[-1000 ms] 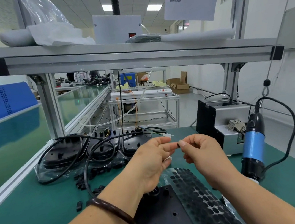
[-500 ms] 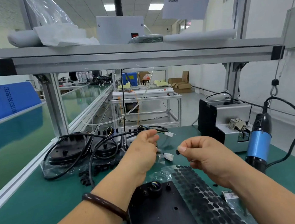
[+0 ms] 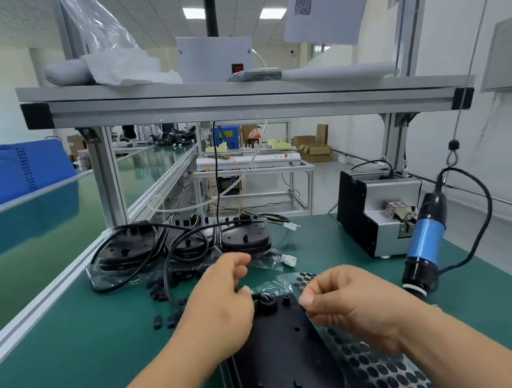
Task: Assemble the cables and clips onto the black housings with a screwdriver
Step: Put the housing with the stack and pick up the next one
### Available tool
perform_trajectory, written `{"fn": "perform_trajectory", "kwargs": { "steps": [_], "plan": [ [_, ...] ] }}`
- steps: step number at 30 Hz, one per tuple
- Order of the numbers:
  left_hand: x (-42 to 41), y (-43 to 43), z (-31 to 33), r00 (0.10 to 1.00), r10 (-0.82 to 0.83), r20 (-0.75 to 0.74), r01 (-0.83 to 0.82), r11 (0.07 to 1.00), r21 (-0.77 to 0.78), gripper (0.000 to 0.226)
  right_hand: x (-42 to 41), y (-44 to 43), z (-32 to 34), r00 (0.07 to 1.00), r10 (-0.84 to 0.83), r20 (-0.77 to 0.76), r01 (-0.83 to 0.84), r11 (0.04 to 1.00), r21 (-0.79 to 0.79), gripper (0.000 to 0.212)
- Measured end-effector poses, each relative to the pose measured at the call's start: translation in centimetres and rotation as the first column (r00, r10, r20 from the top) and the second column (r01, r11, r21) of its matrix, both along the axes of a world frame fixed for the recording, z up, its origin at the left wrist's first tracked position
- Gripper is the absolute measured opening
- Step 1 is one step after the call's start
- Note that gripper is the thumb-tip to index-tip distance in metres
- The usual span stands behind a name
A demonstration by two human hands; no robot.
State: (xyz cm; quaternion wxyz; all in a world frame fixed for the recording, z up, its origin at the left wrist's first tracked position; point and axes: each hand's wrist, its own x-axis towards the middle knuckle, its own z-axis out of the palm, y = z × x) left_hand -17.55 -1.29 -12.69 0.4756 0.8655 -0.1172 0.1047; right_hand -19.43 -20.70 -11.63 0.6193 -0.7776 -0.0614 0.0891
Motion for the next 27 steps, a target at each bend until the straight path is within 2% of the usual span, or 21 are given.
{"fn": "perform_trajectory", "kwargs": {
  "steps": [4,9,13,21,24,27],
  "plan": [
    [-3.1,0.7,-1.7,0.994,0.034,0.105,-0.051,0.986,0.159,0.040,-0.8,0.6,-0.5,0.998,-0.008,0.056,0.018,0.983,-0.180,0.015],
    [-4.2,0.1,-3.2,0.992,-0.122,0.014,0.110,0.931,0.347,0.063,-0.7,1.1,-0.3,0.998,-0.014,0.064,0.032,0.958,-0.285,0.021],
    [-3.5,0.2,-3.0,0.989,-0.147,-0.020,0.144,0.915,0.376,0.065,-0.5,1.1,-0.6,0.998,-0.039,0.054,0.052,0.959,-0.277,0.021],
    [-3.6,-0.3,-3.3,0.985,-0.075,0.156,0.007,0.918,0.397,0.062,0.3,1.0,-0.7,0.997,-0.060,0.045,0.071,0.954,-0.292,0.017],
    [-3.8,-0.5,-3.2,0.969,-0.082,0.233,-0.020,0.915,0.404,0.051,0.3,1.0,-0.6,0.998,-0.048,0.051,0.061,0.954,-0.294,0.019],
    [-4.1,-0.5,-3.2,0.973,-0.084,0.217,-0.007,0.922,0.388,0.036,0.2,1.0,-0.5,0.997,-0.038,0.070,0.059,0.943,-0.329,0.020]
  ]
}}
